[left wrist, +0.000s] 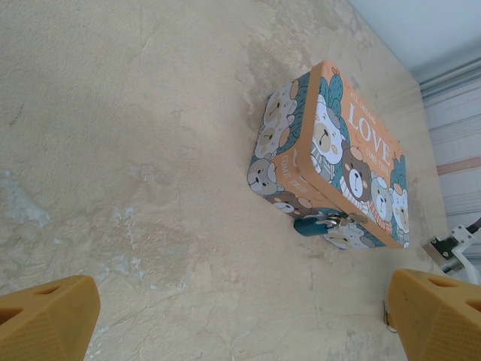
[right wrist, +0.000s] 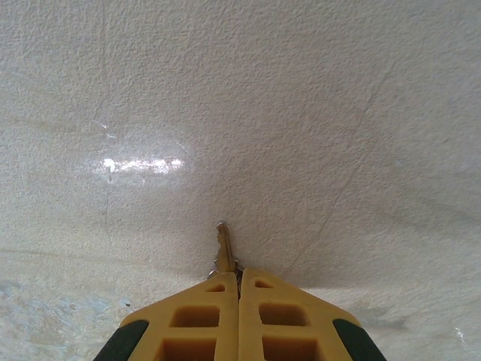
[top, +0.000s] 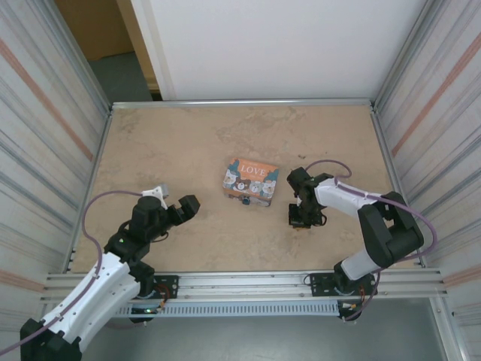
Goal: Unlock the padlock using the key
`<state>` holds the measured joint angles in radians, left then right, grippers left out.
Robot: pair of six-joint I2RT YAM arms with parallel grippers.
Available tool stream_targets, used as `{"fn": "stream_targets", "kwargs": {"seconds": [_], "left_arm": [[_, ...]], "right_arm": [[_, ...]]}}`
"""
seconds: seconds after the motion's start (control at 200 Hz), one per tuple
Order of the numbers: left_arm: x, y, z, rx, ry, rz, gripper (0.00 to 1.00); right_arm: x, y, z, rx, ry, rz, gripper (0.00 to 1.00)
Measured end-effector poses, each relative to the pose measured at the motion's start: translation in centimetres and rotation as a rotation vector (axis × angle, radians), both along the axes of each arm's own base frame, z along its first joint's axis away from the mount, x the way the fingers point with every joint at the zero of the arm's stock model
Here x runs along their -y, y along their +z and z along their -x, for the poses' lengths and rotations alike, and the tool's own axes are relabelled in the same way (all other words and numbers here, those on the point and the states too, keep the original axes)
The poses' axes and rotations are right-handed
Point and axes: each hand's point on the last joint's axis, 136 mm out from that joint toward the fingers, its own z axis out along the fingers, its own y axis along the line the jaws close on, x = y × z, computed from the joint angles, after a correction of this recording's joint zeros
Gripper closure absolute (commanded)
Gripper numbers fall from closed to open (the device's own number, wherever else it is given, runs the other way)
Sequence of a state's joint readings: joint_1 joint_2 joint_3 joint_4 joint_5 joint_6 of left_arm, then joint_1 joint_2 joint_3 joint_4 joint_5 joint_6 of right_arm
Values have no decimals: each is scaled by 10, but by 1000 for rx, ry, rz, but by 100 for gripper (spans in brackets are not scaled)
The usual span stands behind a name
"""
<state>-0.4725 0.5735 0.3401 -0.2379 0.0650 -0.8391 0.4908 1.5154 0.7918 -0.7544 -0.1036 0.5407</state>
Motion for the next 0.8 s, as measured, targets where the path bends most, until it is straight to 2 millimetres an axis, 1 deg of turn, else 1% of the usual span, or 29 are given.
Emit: {"fn": "stream_targets", "kwargs": {"seconds": [0.135, 0.205, 0.446, 0.551, 0.681, 0.802], "left_arm": [[1, 7, -1, 11, -1, 6, 1], [2, 12, -2, 21, -4, 13, 1], [9, 29, -2, 35, -28, 60, 3], [15, 36, -1, 31, -42, 106, 6], [29, 45, 0, 32, -85, 161, 9], [55, 59, 6, 59, -176, 177, 10]], "right_arm": [[-1, 3, -1, 45, 4, -26, 100], [-3, 9, -4, 83, 8, -46, 100], [-13, 44, -19, 257, 35, -150, 100], [-18, 60, -24, 317, 34, -206, 100], [-28, 83, -30, 398, 22, -299, 100], [-39, 110, -37, 476, -28, -402, 100]]}}
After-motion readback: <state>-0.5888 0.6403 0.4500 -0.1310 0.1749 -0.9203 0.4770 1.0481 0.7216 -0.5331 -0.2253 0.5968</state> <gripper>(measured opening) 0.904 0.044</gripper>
